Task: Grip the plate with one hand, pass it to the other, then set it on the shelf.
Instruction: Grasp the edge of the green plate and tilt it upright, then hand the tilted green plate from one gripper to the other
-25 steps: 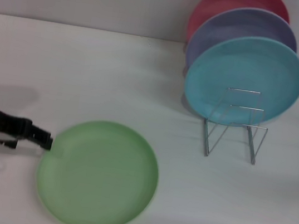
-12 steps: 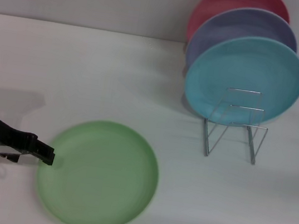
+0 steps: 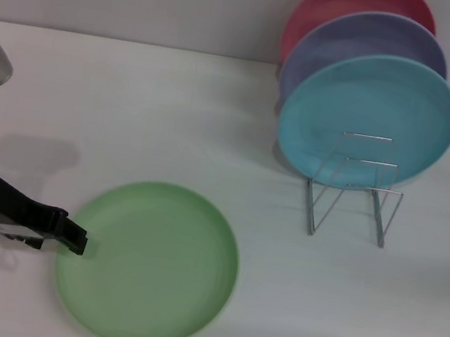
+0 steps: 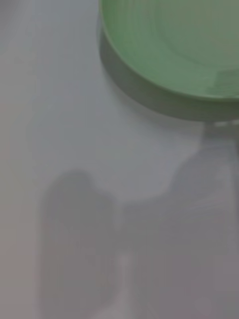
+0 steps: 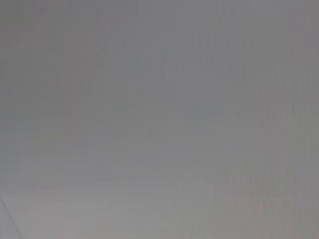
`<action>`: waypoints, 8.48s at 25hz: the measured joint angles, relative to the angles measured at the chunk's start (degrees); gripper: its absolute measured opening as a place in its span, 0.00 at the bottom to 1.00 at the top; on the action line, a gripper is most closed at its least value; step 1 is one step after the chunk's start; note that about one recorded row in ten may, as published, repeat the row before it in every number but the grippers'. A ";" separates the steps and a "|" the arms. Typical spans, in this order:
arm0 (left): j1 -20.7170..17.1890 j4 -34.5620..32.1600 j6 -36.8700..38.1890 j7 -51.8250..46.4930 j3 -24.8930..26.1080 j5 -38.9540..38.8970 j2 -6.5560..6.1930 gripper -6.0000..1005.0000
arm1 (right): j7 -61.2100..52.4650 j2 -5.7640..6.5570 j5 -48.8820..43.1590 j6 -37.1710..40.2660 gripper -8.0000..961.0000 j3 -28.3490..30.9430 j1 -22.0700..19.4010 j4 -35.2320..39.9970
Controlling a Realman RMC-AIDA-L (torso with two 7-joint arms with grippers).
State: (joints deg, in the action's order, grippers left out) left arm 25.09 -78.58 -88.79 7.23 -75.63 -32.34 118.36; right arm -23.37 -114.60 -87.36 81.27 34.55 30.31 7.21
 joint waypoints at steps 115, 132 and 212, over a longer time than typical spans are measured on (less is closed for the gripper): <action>-12.60 15.78 115.56 22.69 -31.40 -27.63 -0.12 0.04 | 8.12 -2.24 -0.80 -1.89 0.73 -1.49 -0.93 -0.45; -11.18 44.82 156.73 -14.15 -53.41 -14.72 0.40 0.04 | 1.30 -4.15 -0.80 9.25 0.73 -8.56 -5.99 -0.81; -18.48 26.04 169.33 33.29 -86.79 -54.71 0.81 0.05 | 28.10 -4.75 -18.80 -19.40 0.73 -26.87 5.89 -37.60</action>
State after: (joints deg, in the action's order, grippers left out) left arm 6.61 -52.53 80.54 40.51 -162.41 -87.05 119.17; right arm 4.73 -119.35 -106.16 61.87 7.68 36.21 -30.39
